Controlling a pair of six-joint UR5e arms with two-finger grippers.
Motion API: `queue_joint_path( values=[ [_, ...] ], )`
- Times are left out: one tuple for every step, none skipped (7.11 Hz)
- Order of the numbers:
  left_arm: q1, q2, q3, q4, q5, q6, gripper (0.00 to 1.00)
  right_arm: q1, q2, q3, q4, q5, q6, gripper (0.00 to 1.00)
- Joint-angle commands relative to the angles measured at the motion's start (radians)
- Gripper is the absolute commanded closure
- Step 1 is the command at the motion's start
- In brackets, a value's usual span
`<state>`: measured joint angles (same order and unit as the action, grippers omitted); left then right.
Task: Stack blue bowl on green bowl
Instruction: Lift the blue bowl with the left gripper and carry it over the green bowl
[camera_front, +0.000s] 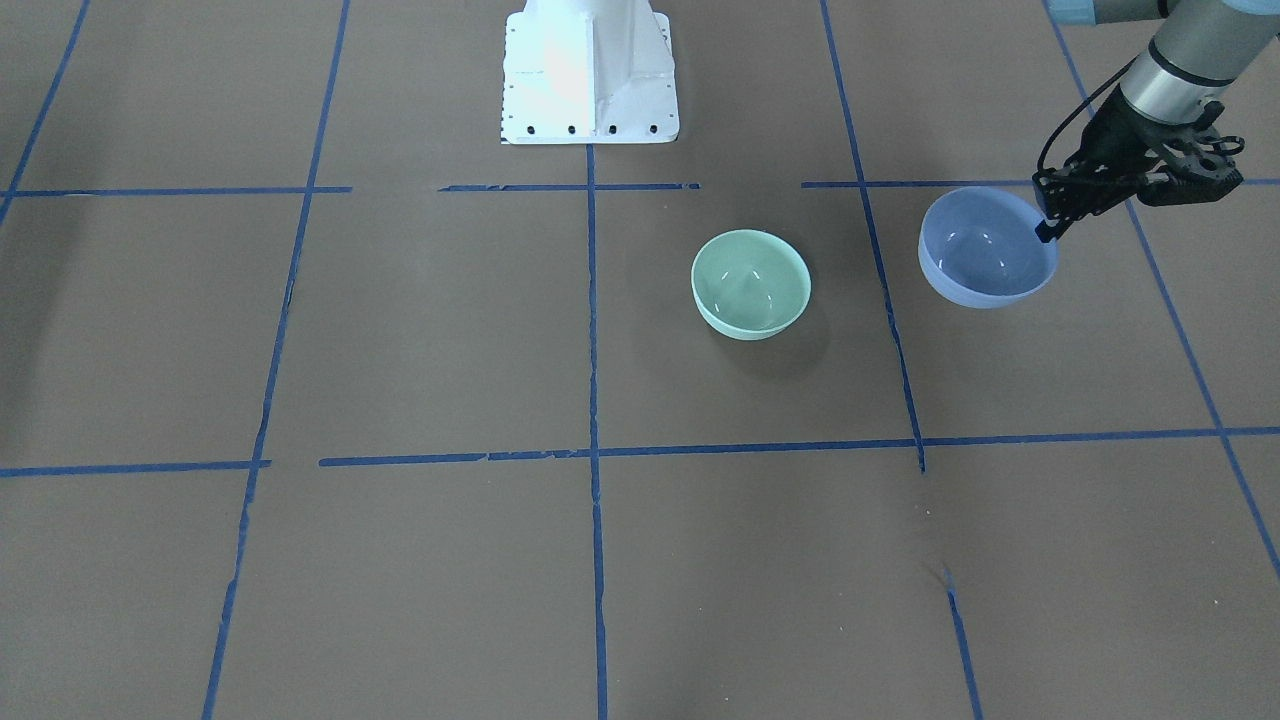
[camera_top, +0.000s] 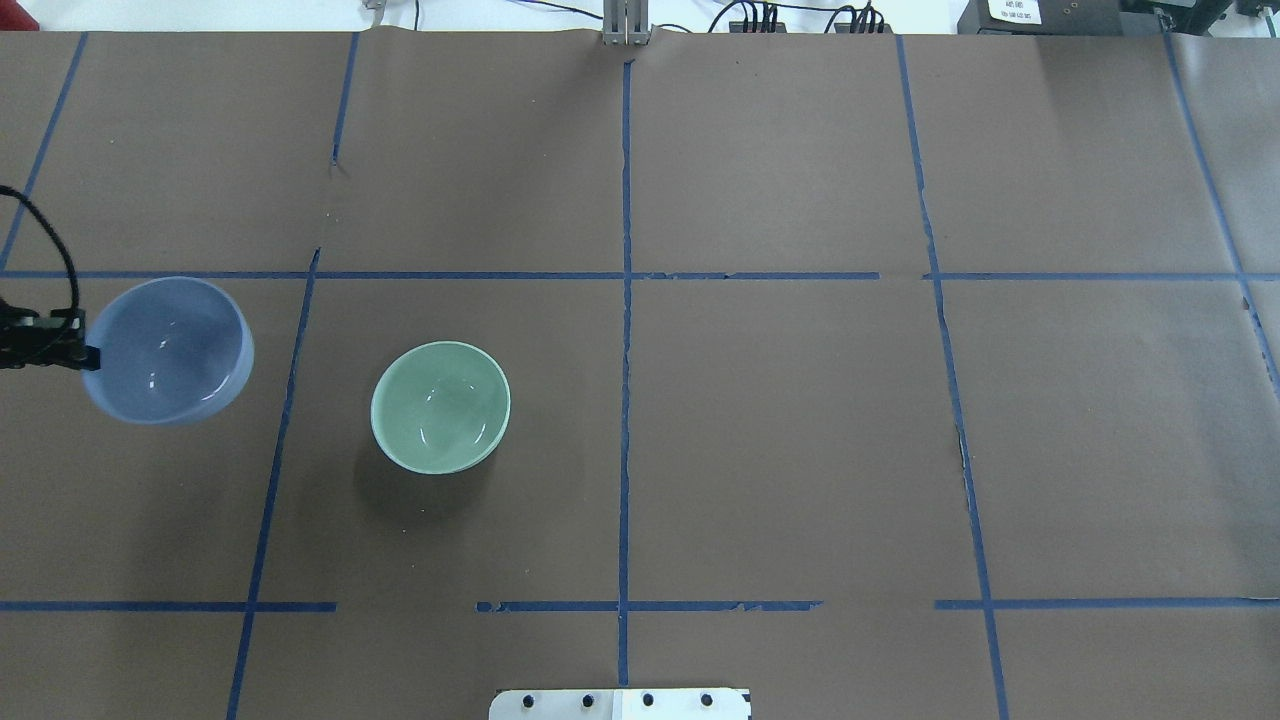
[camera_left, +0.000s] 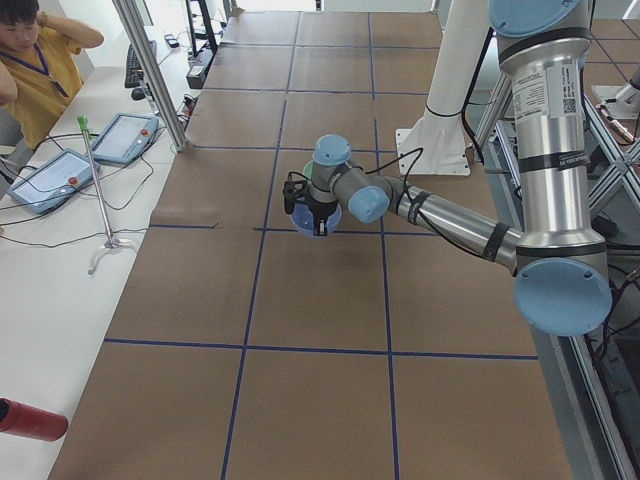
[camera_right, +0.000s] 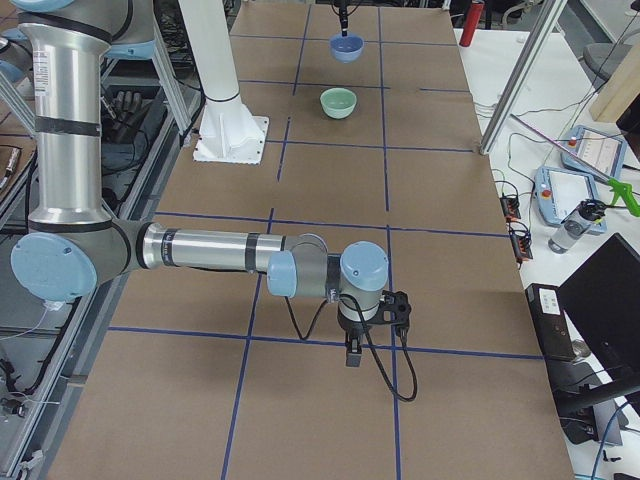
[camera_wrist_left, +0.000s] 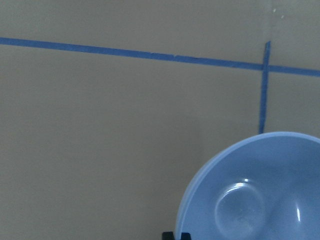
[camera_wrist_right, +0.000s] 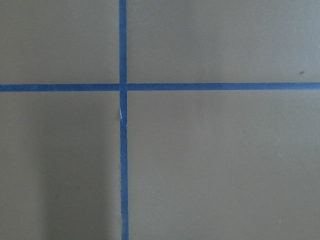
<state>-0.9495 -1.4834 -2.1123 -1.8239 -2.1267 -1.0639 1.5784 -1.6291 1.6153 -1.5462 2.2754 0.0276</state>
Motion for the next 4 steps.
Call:
queue_joint_path(
  values=[
    [0.125,-0.223,-0.006,0.141,0.008,-0.26,1.0,0.0,0.0,0.0,-0.002,0.0,0.0,0.0],
    [0.205,-0.279,-0.006,0.17,0.069,-0.363,1.0,0.0,0.0,0.0,0.0,0.0,0.0,0.0],
    [0.283,-0.306,0.0,0.17,0.118,-0.449,1.0,0.0,0.0,0.0,0.0,0.001,0.0,0.0],
    [0.317,-0.34,0.033,0.169,0.126,-0.497,1.0,0.0,0.0,0.0,0.0,0.0,0.0,0.0]
  ],
)
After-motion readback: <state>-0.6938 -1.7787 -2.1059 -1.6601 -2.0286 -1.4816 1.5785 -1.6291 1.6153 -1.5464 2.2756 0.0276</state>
